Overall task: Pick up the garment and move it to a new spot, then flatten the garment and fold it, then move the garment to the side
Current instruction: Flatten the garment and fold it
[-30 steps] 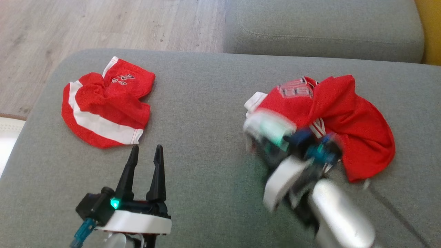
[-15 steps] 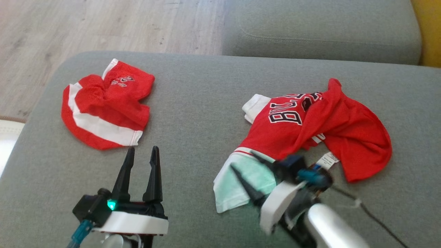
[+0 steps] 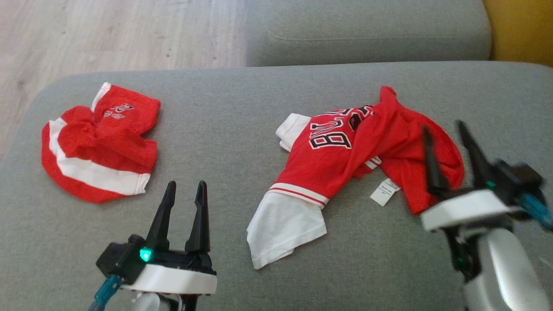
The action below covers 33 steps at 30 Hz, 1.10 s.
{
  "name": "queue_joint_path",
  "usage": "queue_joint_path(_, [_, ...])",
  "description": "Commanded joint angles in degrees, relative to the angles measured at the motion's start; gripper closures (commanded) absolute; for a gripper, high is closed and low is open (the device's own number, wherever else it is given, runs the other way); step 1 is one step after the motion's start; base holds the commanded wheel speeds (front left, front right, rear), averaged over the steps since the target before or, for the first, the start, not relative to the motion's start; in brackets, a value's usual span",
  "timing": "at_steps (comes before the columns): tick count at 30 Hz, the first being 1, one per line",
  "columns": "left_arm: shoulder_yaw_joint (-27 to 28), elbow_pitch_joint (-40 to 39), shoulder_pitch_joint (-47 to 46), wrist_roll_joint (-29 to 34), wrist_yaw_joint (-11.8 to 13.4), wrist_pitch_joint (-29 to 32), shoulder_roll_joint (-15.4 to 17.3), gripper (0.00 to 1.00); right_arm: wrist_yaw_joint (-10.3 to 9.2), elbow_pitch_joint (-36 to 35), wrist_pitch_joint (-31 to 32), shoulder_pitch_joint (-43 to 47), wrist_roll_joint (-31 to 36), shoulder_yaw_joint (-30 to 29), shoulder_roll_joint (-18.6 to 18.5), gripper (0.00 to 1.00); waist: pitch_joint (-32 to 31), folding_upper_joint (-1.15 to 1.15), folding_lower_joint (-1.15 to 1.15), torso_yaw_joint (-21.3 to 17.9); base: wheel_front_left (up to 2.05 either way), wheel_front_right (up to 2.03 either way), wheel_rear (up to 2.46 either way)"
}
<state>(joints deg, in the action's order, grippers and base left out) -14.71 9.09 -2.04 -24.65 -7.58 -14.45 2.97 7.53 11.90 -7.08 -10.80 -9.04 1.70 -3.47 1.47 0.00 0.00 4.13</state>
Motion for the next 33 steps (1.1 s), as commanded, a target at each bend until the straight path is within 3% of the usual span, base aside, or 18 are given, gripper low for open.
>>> queue_joint_path(1, [1.6,-1.9,-2.1,0.0,0.1,-0.5,0.0,0.00,-0.04,-1.8,-1.0,-0.1,-0.3,0.3,0.6,0.00,0.3,0.00,0.00,-0.5,0.00,0.00,0.00])
queue_joint_path(5, [0.8,-1.8,-2.3,0.0,0.1,-0.5,0.0,0.00,-0.04,-0.8,-3.1,1.8,-1.9,-3.7,0.6,0.00,1.2,0.00,0.00,-1.3,0.00,0.00,0.00])
queue_joint_path(13, [-0.7,-1.9,-4.4,0.1,0.1,-0.5,0.0,0.00,-0.04,-0.4,-2.2,-2.5,0.5,-5.3,0.6,0.00,4.7,0.00,0.00,-0.7,0.00,0.00,0.00])
queue_joint_path(20, [-2.8,-1.2,-7.7,-0.5,0.1,-0.5,0.1,0.00,-0.04,4.7,7.8,-16.4,4.3,-8.6,0.6,0.00,10.8,0.00,0.00,2.3,0.00,0.00,0.00])
queue_joint_path(26, [-5.2,-0.5,-10.5,-1.5,0.1,-0.5,0.0,0.00,-0.04,16.4,19.0,-30.7,8.2,-15.0,0.6,0.00,14.7,0.00,0.00,6.4,0.00,0.00,0.00])
queue_joint_path(33, [-7.4,0.1,-12.4,-2.7,0.1,-0.5,0.0,0.00,-0.04,28.6,26.6,-41.6,20.8,-24.3,0.5,0.00,17.1,0.00,0.00,10.5,0.00,0.00,0.00])
